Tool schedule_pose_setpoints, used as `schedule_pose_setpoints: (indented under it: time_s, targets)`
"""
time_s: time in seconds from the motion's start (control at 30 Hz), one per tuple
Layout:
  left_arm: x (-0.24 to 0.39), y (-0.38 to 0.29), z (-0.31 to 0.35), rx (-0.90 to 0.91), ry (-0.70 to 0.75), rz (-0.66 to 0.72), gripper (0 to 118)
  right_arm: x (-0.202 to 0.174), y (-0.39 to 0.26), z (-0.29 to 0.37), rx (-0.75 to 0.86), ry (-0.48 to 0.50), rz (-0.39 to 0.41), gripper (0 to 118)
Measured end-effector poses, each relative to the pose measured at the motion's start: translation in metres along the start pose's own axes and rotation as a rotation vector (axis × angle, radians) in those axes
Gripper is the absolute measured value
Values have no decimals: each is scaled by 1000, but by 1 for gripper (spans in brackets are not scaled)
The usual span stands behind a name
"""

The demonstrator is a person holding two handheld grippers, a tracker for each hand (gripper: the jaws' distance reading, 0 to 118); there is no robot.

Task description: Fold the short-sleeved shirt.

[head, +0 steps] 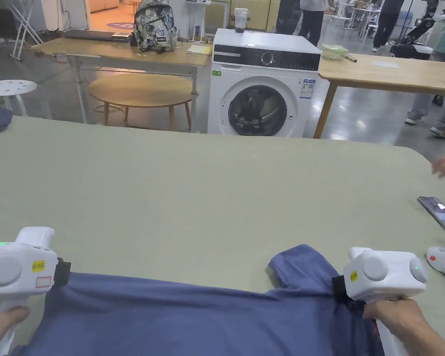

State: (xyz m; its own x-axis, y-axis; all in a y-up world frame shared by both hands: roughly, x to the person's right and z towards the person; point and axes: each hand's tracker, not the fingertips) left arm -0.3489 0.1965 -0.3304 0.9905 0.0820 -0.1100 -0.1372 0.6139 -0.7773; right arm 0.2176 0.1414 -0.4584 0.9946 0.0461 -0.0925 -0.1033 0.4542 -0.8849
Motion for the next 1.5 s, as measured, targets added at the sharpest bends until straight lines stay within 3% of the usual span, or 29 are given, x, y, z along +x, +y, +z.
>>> schedule_pose_setpoints:
  time_s: [0.03,0.33,0.83,1.17,1.5]
  targets:
    - [-1,0,-1,-1,-3,4,0,2,-1,2,9,13,2,0]
    - [-3,-5,22,29,-10,9,0,12,-18,57,142,68,-56,0]
    - [-12,-57,122,130,-42,7,0,11,-116,190,316,55,30,0]
    - [-27,-123,141,48,-56,-5,0,7,-197,208,239,43,59,0]
    - [-38,-178,110,-170,-44,-25,0,10,-256,167,48,41,34,0]
